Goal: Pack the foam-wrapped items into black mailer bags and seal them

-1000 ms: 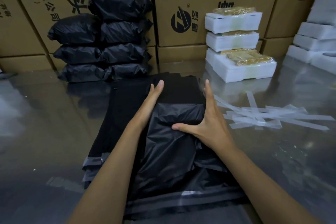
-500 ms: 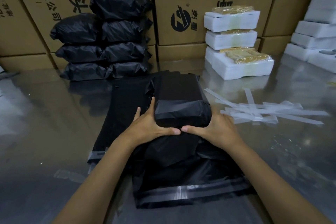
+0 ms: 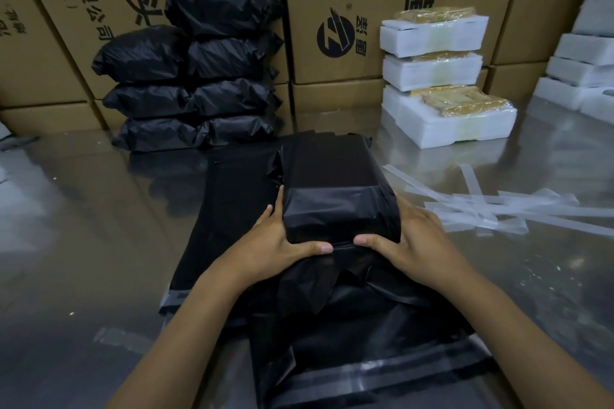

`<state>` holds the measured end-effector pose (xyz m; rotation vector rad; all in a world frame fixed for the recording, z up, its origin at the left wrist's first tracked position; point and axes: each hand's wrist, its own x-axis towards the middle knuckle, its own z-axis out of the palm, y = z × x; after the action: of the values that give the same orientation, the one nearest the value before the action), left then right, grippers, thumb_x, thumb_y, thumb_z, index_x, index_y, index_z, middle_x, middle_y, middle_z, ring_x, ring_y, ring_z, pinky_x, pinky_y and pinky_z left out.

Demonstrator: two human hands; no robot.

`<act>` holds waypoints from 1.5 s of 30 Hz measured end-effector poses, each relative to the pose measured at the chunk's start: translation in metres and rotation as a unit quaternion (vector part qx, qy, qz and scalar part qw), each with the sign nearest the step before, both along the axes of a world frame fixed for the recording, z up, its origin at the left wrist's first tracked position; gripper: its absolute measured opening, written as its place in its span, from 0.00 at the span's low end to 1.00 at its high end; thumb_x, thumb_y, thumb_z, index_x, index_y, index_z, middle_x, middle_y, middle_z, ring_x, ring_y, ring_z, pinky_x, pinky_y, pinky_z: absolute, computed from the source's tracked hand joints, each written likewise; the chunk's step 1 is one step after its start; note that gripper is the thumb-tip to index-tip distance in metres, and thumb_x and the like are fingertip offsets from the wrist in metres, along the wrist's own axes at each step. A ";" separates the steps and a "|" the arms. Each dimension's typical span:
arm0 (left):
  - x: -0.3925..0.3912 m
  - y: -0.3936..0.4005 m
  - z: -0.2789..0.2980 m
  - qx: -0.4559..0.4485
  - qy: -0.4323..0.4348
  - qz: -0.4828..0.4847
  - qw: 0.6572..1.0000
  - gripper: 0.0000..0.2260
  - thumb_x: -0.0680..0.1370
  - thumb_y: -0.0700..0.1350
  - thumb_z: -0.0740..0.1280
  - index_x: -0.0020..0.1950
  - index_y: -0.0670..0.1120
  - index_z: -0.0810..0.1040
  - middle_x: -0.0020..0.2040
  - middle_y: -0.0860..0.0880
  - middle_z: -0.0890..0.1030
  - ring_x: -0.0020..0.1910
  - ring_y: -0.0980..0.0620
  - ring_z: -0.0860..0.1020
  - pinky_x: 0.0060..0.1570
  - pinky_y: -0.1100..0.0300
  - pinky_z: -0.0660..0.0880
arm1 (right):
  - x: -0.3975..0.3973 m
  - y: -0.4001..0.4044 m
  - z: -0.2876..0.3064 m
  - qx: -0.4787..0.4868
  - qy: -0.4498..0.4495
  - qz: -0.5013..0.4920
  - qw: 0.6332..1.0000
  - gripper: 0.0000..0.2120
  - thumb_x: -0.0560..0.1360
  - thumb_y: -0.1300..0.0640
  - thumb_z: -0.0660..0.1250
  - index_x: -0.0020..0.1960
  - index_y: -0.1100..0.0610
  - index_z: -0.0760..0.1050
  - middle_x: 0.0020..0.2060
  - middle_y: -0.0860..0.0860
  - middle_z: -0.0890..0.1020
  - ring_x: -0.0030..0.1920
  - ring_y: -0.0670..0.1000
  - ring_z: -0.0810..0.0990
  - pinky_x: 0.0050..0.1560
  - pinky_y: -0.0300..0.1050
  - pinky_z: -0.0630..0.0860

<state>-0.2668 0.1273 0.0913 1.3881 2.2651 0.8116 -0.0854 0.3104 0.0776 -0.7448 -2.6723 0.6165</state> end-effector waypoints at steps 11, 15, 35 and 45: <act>0.002 -0.002 -0.002 -0.013 0.065 -0.022 0.998 0.42 0.66 0.74 0.57 0.78 0.60 0.59 0.82 0.54 0.46 0.79 0.59 0.42 0.79 0.53 0.45 | -0.003 0.000 -0.008 -0.024 -0.042 0.006 0.999 0.54 0.64 0.20 0.50 0.82 0.50 0.51 0.79 0.49 0.61 0.78 0.55 0.60 0.77 0.54 0.57; 0.001 -0.003 -0.006 -0.021 0.085 -0.010 0.996 0.48 0.64 0.76 0.55 0.80 0.55 0.56 0.82 0.52 0.47 0.79 0.53 0.50 0.78 0.52 0.52 | 0.000 -0.002 -0.007 0.004 -0.034 -0.002 0.999 0.52 0.64 0.19 0.47 0.79 0.50 0.58 0.76 0.49 0.67 0.77 0.52 0.62 0.77 0.53 0.56; 0.001 -0.093 0.017 0.015 -0.093 -0.111 0.989 0.33 0.75 0.23 0.56 0.59 0.60 0.82 0.75 0.68 0.62 0.75 0.67 0.57 0.74 0.57 0.56 | 0.068 0.000 0.018 -0.211 0.151 0.115 0.959 0.26 0.74 0.79 0.57 0.44 0.52 0.84 0.55 0.40 0.79 0.62 0.36 0.73 0.55 0.24 0.67; 0.015 -0.097 0.023 -0.036 -0.109 -0.121 0.986 0.21 0.77 0.35 0.69 0.57 0.62 0.83 0.77 0.69 0.52 0.75 0.71 0.50 0.74 0.61 0.58 | 0.083 -0.005 0.013 -0.191 0.037 0.182 0.964 0.16 0.79 0.62 0.69 0.55 0.42 0.84 0.68 0.23 0.61 0.63 0.16 0.55 0.62 0.23 0.56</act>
<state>-0.2515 0.0299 0.1145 1.4307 1.8998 0.7519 -0.0024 0.3057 0.0907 -0.3001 -2.6671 1.2536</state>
